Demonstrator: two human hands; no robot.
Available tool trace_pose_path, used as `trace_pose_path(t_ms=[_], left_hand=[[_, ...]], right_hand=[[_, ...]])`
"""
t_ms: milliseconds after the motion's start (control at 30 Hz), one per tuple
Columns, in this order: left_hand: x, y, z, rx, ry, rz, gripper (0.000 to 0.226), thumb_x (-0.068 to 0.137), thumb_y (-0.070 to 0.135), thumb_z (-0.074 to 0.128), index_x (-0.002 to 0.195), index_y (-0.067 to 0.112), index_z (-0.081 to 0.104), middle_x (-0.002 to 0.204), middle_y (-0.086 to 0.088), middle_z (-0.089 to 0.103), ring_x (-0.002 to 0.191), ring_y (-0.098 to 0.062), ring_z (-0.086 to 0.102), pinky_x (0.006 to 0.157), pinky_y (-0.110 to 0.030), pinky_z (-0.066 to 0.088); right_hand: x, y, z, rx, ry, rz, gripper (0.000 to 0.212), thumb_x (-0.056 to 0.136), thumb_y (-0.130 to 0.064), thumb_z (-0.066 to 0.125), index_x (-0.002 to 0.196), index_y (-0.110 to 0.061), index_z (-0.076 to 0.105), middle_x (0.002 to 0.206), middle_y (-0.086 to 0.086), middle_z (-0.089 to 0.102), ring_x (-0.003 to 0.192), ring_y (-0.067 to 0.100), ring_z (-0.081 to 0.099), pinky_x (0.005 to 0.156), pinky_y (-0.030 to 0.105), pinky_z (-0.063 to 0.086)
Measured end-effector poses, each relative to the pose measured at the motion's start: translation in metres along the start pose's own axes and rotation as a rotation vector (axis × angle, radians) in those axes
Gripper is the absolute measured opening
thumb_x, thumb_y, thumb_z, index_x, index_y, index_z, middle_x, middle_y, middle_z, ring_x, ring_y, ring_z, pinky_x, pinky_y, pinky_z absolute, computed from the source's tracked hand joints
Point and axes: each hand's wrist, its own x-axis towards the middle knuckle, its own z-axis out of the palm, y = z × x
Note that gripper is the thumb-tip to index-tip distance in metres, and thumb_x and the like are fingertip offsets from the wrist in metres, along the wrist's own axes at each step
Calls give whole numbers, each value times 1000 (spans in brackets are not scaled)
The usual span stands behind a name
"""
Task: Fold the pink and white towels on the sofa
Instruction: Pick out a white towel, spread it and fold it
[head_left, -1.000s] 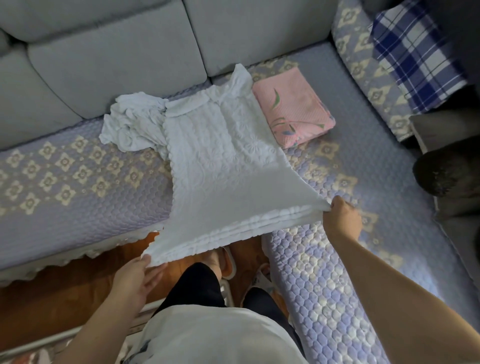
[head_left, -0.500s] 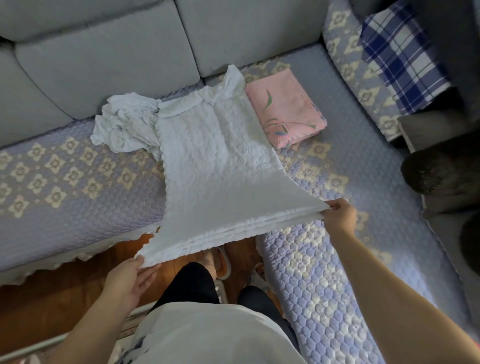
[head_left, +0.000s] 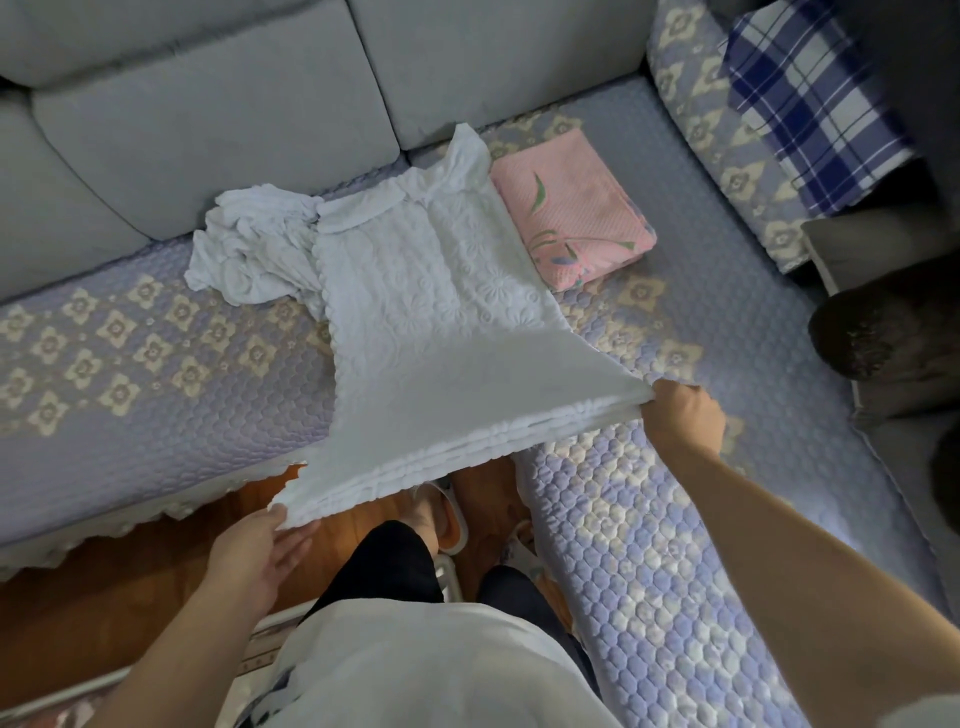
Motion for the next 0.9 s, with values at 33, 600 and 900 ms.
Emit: trace_pose_path(t_ms=[33,600,900], left_hand=[[-1,1,0,-7,2,-1,34,101,13,57,134,6,56,108,-9,73,91,-23,74,75,-36,55],[1,-1,-2,95,-28,-139,31,101,9,56,132,6,55,112,-14,70,92,-26,72,74,-39,56],[-8,1,3,60,-51,-102,30,102,10,55,132,6,55,110,-13,70,97,-27,71,77,-39,54]], right_hand=[[4,1,-3,62,-63,34,15,79,-11,50,65,-13,51,60,4,53,57,28,56,49,26,37],[-7,20,-15,573,-119,309,26,84,9,45,83,-11,63,63,12,70,47,16,69,41,27,51],[-7,22,-15,681,-154,318,17,85,5,52,82,-5,65,69,17,71,51,23,62,49,30,48]])
